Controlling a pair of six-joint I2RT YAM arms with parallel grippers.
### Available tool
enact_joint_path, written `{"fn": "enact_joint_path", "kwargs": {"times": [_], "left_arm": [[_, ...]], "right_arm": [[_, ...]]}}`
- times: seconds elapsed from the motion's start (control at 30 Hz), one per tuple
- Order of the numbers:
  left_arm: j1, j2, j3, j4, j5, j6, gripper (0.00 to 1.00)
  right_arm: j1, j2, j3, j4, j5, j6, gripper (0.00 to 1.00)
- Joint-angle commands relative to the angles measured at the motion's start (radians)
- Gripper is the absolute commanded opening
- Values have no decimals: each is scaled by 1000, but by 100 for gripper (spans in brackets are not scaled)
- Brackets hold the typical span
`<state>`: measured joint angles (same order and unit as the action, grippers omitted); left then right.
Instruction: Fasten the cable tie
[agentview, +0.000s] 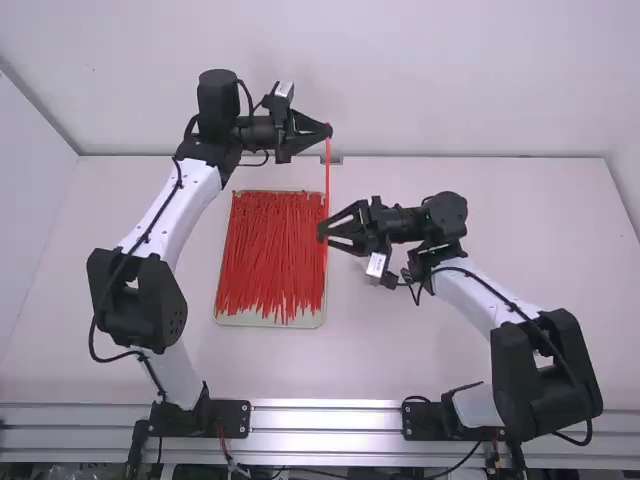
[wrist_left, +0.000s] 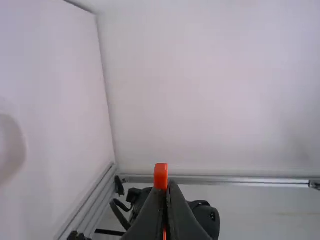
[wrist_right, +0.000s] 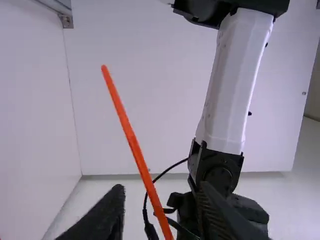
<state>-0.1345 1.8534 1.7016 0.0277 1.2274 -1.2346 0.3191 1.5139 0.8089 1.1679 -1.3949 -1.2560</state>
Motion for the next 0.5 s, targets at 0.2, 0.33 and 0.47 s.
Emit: {"fn": "enact_joint_path", "kwargs": {"times": [0.2,0.33,0.47], "left_arm": [[10,-4,-1,-3,-14,4,2],[9,-4,-1,-14,-14,12,2],[10,-4,-1,-19,-26,11,2]], "right_arm": [[-5,-3,-7,4,8,10,29],[-7,-3,-7,4,8,11,14],[-4,-3,-7,4,9,10,13]]}}
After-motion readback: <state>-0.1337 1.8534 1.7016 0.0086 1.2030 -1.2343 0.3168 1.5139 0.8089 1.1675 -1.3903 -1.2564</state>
